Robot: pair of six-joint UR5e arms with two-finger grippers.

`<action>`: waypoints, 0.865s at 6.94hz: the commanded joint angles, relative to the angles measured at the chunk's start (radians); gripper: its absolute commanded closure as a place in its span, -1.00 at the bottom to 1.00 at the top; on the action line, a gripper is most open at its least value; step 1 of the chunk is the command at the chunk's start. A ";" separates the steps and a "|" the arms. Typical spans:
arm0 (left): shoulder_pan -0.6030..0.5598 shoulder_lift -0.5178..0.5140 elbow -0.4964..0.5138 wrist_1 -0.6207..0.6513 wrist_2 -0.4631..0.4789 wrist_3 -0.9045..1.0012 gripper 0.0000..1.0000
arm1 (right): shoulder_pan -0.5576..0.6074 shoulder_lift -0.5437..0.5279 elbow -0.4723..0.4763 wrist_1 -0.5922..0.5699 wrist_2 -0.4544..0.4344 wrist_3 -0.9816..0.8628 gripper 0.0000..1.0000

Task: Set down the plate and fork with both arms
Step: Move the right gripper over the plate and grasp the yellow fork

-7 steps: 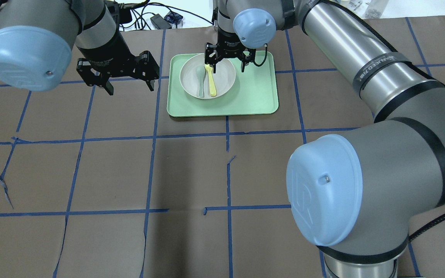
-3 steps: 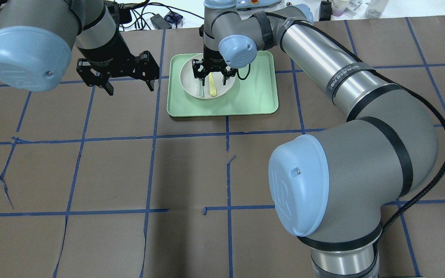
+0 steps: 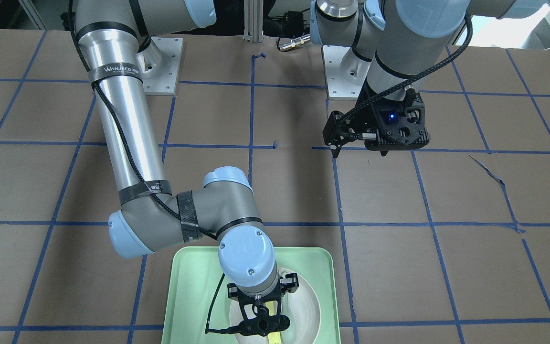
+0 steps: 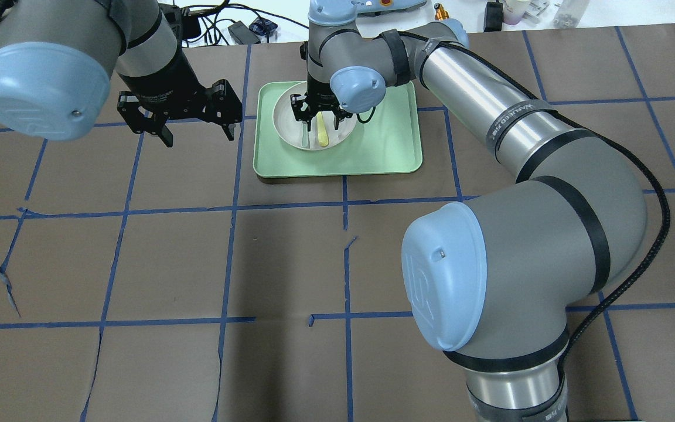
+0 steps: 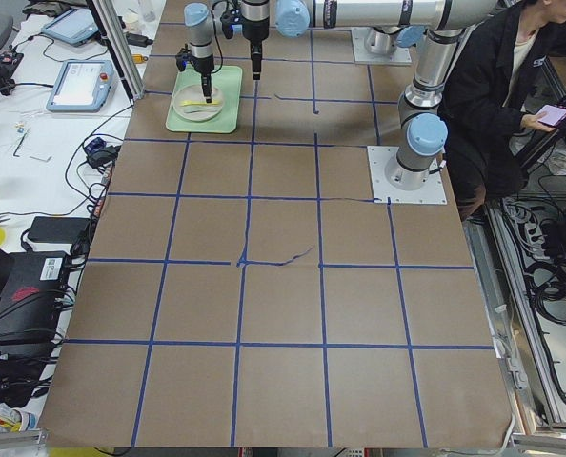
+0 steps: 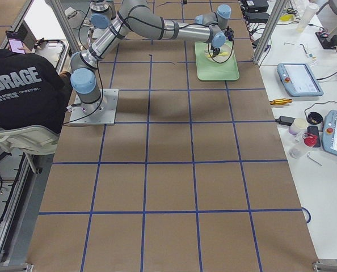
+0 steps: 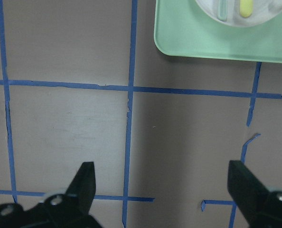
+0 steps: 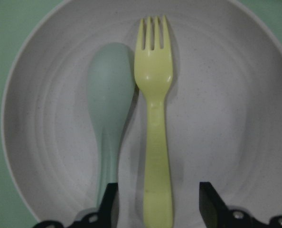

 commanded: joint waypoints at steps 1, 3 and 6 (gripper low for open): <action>0.000 0.000 -0.002 0.000 -0.001 0.000 -1.00 | 0.000 0.004 0.003 -0.006 -0.012 -0.001 -0.04; 0.000 -0.002 -0.002 0.002 -0.001 0.000 -1.00 | 0.000 0.004 0.028 -0.025 -0.012 -0.001 0.16; 0.000 -0.004 -0.002 0.000 -0.001 -0.002 -1.00 | 0.000 0.004 0.031 -0.027 -0.011 0.008 0.18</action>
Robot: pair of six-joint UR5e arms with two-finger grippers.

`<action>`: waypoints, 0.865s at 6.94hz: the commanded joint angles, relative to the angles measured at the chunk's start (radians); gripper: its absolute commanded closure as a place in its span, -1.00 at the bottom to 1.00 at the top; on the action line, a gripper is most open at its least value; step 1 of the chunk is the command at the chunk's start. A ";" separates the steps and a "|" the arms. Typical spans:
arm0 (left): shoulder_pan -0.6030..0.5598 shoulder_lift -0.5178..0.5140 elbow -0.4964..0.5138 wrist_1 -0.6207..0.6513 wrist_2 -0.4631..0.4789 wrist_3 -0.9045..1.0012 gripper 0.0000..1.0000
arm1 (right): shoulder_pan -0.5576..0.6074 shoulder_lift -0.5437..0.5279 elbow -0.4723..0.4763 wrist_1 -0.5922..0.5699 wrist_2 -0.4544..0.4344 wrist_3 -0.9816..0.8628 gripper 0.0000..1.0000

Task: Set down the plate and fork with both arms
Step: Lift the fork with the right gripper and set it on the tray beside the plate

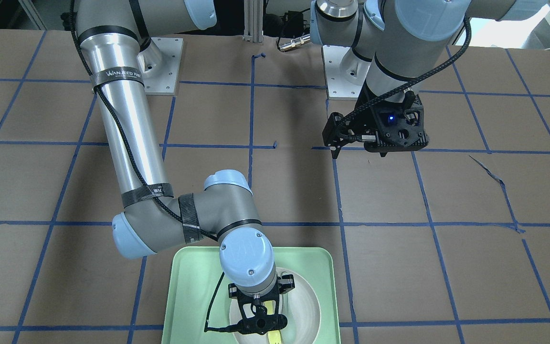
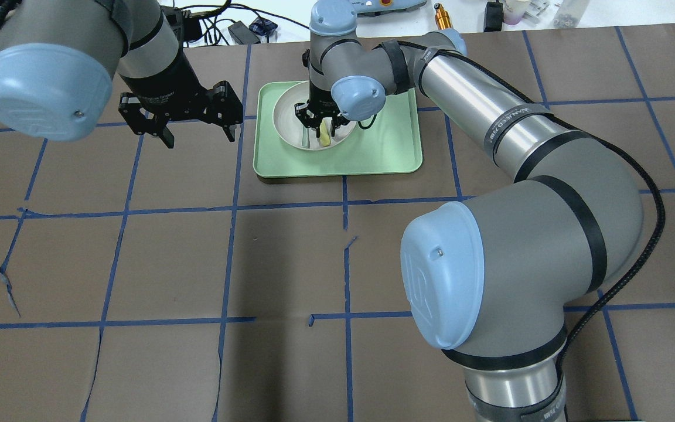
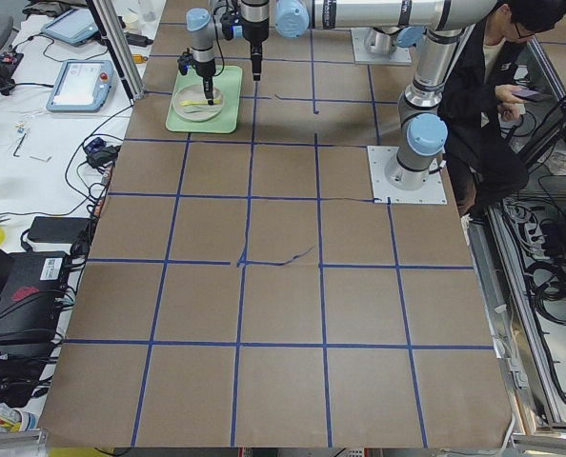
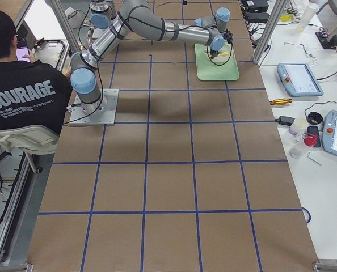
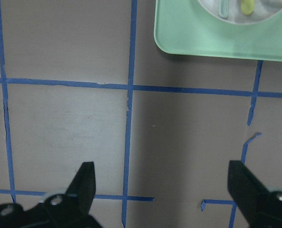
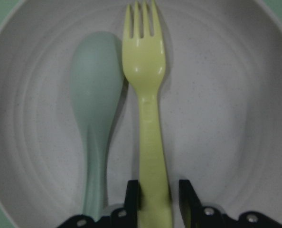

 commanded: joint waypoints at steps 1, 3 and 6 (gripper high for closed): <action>0.000 -0.001 0.000 -0.001 0.000 0.000 -1.00 | 0.000 0.000 0.003 -0.001 0.001 0.004 0.31; 0.000 -0.001 0.000 0.001 0.000 0.000 -1.00 | 0.000 -0.003 0.003 0.001 0.003 0.015 0.64; 0.000 -0.002 0.000 0.001 0.000 0.001 -1.00 | -0.008 -0.084 0.019 0.007 -0.009 0.064 0.62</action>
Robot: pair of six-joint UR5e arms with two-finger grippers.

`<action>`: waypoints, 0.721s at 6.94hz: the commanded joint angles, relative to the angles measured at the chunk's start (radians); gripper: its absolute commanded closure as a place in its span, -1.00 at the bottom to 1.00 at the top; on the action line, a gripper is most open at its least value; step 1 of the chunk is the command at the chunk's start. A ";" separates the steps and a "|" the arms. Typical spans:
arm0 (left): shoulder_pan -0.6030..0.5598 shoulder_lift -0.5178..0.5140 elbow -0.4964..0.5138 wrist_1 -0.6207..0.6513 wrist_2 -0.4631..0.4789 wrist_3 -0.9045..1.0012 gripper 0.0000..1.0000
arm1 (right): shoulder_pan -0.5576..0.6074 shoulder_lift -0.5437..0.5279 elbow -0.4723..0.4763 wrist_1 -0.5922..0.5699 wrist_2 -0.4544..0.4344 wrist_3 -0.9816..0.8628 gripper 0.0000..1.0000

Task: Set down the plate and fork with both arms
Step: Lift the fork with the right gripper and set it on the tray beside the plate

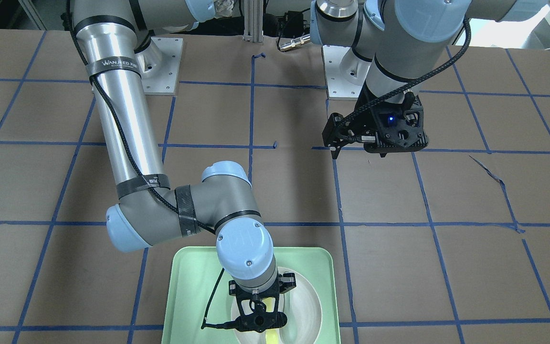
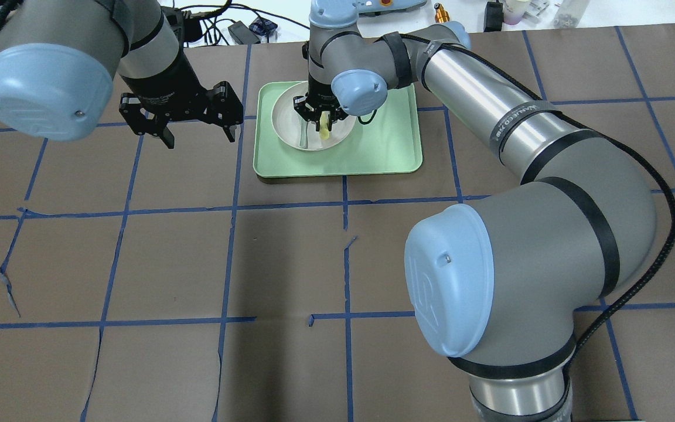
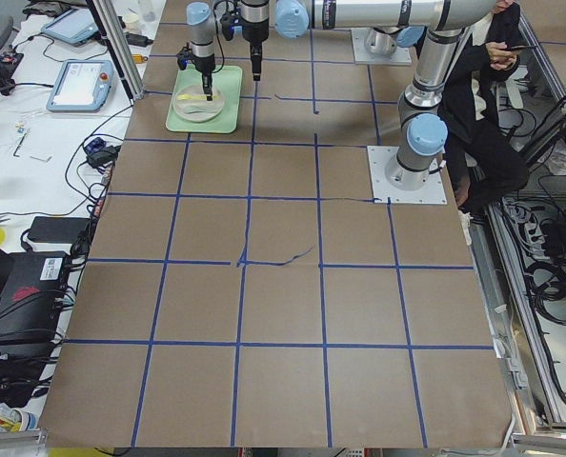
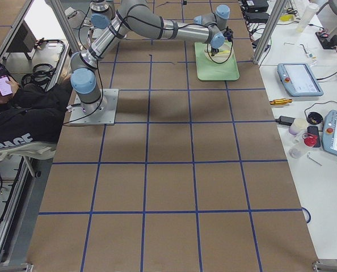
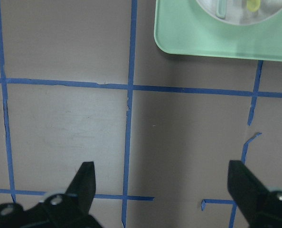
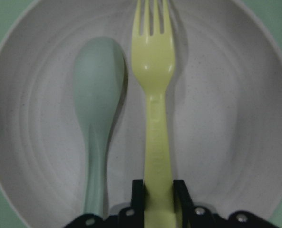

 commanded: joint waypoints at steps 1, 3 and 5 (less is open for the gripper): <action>0.000 -0.002 0.002 0.006 0.002 0.002 -1.00 | -0.028 -0.056 0.032 0.005 -0.056 0.041 0.63; 0.000 -0.002 0.000 0.006 0.002 0.002 -1.00 | -0.121 -0.079 0.159 -0.001 -0.061 0.009 0.63; 0.000 -0.005 0.000 0.006 0.000 -0.001 -1.00 | -0.126 -0.079 0.196 -0.038 -0.063 -0.006 0.63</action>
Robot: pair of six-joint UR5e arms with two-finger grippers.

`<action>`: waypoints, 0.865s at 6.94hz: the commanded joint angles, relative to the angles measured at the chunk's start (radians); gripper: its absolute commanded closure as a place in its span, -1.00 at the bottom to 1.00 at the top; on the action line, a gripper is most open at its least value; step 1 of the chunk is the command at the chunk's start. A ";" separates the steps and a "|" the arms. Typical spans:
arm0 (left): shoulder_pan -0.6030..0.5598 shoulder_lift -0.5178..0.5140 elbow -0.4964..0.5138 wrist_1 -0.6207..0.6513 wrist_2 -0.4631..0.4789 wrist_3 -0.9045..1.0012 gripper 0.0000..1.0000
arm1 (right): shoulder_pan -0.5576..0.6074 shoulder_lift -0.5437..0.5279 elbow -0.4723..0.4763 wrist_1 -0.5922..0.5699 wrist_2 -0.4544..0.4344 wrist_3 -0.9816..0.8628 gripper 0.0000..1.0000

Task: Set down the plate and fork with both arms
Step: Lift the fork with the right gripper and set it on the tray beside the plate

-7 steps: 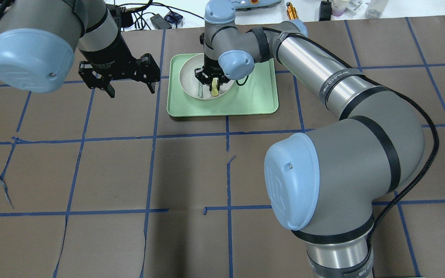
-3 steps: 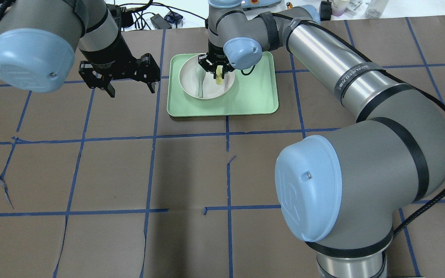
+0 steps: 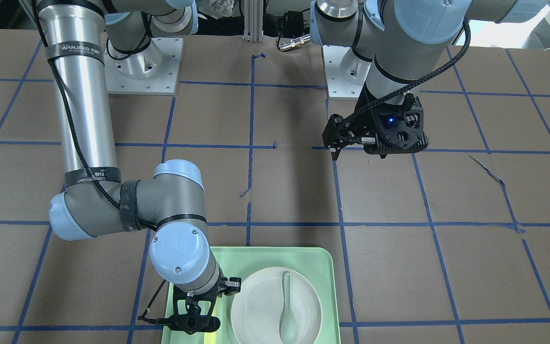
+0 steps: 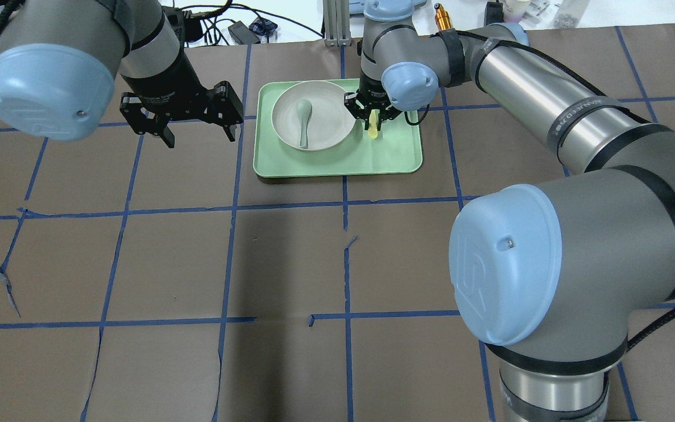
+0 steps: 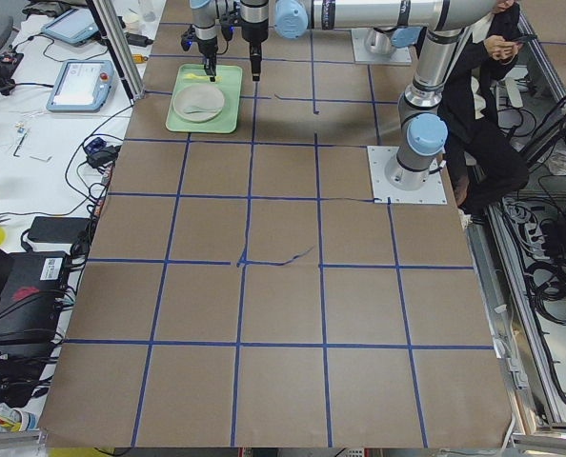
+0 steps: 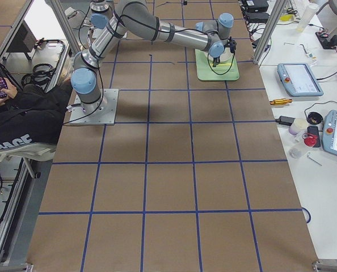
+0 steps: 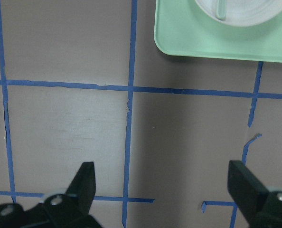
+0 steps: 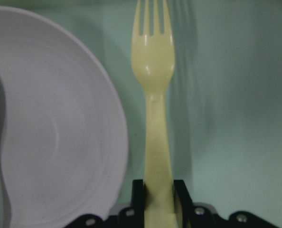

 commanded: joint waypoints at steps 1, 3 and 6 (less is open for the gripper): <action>0.000 -0.001 0.000 0.000 -0.001 0.000 -1.00 | -0.007 0.000 0.017 -0.015 -0.001 -0.019 0.62; 0.000 -0.001 0.000 0.000 -0.001 0.001 -1.00 | -0.007 -0.015 0.046 -0.018 0.014 -0.082 -0.99; 0.000 0.002 0.000 0.000 -0.001 0.001 -1.00 | -0.032 -0.304 0.235 -0.004 -0.070 -0.082 -1.00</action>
